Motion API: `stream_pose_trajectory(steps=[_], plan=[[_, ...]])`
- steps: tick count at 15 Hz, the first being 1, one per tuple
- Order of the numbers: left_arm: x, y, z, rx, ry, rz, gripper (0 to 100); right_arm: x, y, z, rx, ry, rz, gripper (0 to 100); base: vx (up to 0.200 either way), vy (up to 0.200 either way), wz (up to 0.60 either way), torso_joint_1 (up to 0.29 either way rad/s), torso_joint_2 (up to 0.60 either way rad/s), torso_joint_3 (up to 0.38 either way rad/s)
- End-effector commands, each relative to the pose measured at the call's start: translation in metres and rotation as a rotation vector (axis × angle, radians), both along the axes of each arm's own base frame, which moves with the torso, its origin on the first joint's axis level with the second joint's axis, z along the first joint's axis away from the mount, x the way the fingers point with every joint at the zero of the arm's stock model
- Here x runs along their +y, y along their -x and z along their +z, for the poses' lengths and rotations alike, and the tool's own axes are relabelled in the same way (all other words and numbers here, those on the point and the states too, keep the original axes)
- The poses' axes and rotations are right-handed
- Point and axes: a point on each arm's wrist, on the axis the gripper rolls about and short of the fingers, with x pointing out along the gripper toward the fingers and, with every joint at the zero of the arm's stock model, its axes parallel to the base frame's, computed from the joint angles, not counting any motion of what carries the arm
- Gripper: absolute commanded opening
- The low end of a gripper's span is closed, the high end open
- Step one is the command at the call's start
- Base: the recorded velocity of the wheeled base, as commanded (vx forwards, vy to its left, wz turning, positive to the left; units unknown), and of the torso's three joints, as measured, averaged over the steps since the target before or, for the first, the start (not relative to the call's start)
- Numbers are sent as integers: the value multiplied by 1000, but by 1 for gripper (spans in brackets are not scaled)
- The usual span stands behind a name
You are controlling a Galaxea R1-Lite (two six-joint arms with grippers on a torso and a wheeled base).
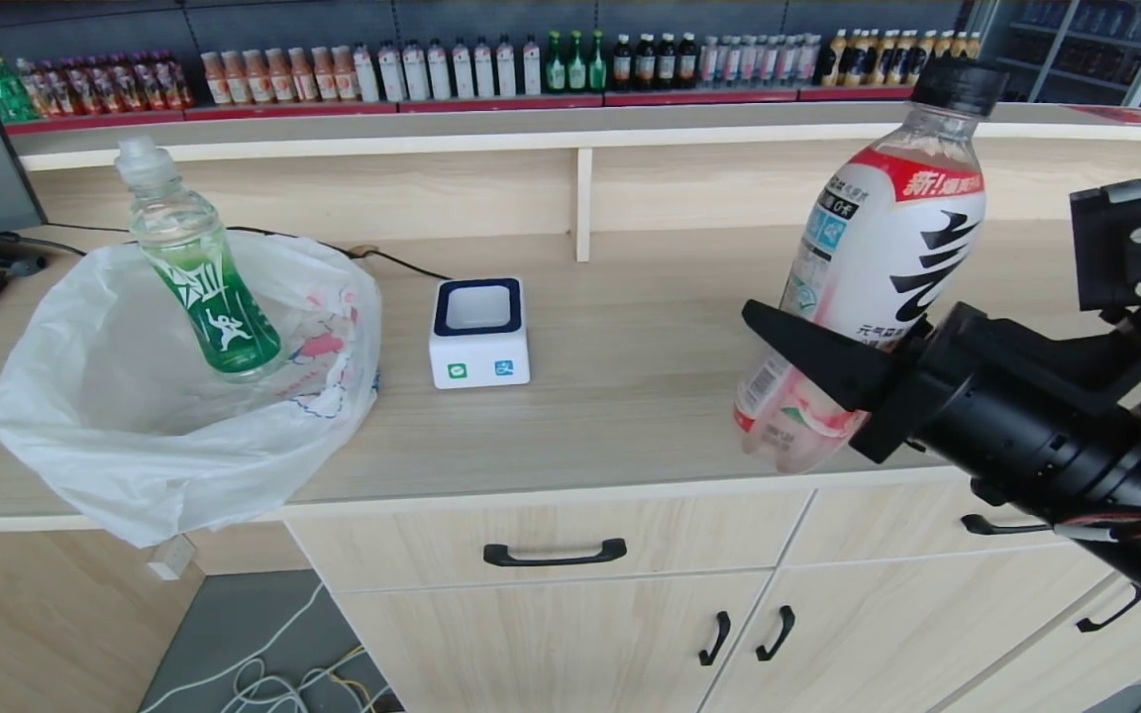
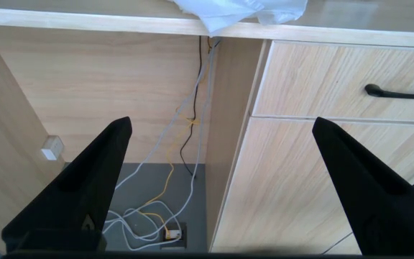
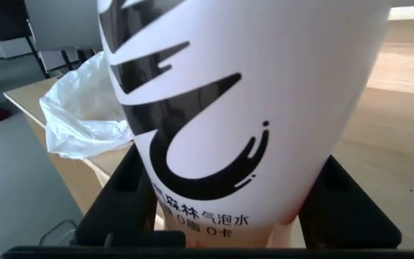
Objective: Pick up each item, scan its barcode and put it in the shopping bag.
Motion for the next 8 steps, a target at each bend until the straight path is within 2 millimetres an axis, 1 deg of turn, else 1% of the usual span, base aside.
stream_pose_trajectory(steps=[1, 5, 6, 8], plan=[[0, 0, 0, 0, 0, 0, 100, 0, 1, 1, 13, -23, 42, 0, 0, 0, 0, 0, 0, 0], [0, 0, 0, 0, 0, 0, 100, -1, 7, 6, 14, -135, 141, 0, 0, 0, 0, 0, 0, 0], [0, 0, 0, 0, 0, 0, 100, 0, 10, 8, 3, -157, 199, 0, 0, 0, 0, 0, 0, 0], [0, 0, 0, 0, 0, 0, 100, 1, 12, 8, -11, -150, 247, 0, 0, 0, 0, 0, 0, 0]])
